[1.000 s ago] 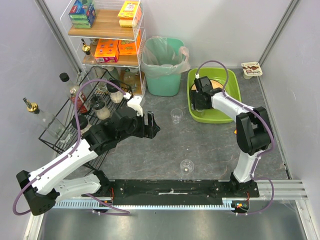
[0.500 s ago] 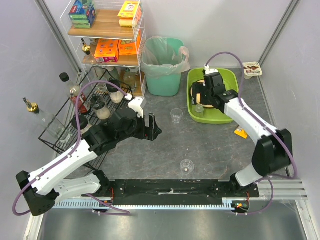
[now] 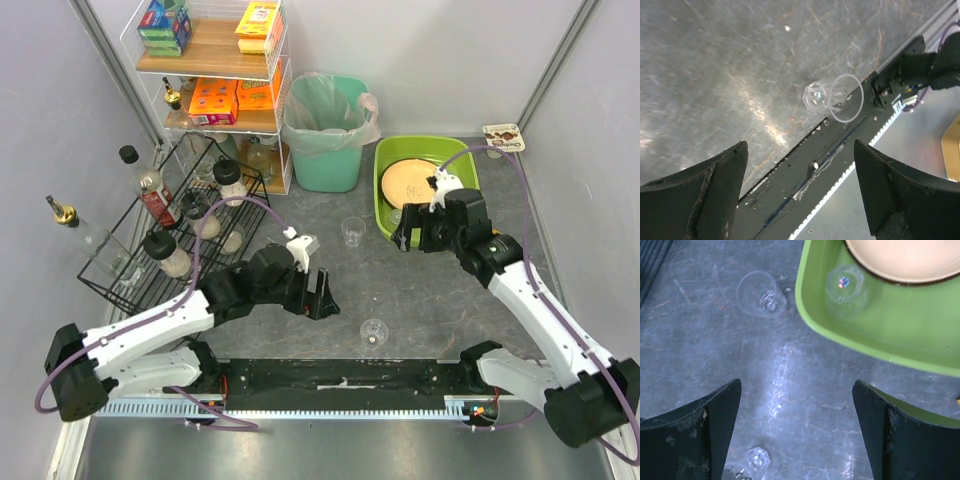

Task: Clear the kitchen counter

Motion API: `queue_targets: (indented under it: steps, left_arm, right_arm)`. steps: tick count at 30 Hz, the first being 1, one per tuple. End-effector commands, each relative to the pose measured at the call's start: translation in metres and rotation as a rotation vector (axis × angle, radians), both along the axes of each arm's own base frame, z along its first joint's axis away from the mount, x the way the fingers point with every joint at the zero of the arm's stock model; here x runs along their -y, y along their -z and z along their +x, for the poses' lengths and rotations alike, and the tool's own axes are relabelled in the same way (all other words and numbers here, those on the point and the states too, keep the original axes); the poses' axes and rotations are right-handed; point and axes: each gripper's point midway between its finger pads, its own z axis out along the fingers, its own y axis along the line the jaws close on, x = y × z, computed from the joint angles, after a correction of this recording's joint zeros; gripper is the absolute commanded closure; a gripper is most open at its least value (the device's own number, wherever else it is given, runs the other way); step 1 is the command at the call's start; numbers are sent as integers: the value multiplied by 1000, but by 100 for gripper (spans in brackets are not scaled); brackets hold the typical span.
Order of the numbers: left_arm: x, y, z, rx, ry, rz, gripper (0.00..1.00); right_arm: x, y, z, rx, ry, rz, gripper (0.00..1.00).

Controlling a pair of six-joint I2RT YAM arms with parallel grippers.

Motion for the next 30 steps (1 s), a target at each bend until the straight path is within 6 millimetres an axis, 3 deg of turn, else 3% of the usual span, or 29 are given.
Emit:
queue_targets:
  steps: [1, 7, 13, 25, 30]
  left_arm:
    - [41, -6, -11, -73, -16, -137, 12]
    - [74, 26, -24, -159, -114, -104, 22]
    - [94, 49, -24, -183, -167, -63, 34]
    - [112, 71, -23, -212, -197, -33, 42]
    - [110, 79, -25, -210, -177, 26, 55]
  right_arm:
    - [-11, -9, -30, 1, -46, 126, 2]
    - [-7, -1, -52, -4, -28, 173, 2]
    - [-6, 9, -64, -38, -24, 194, 2]
    - [-5, 16, -72, -45, -22, 209, 2]
    - [-6, 16, -73, -48, -25, 211, 2]
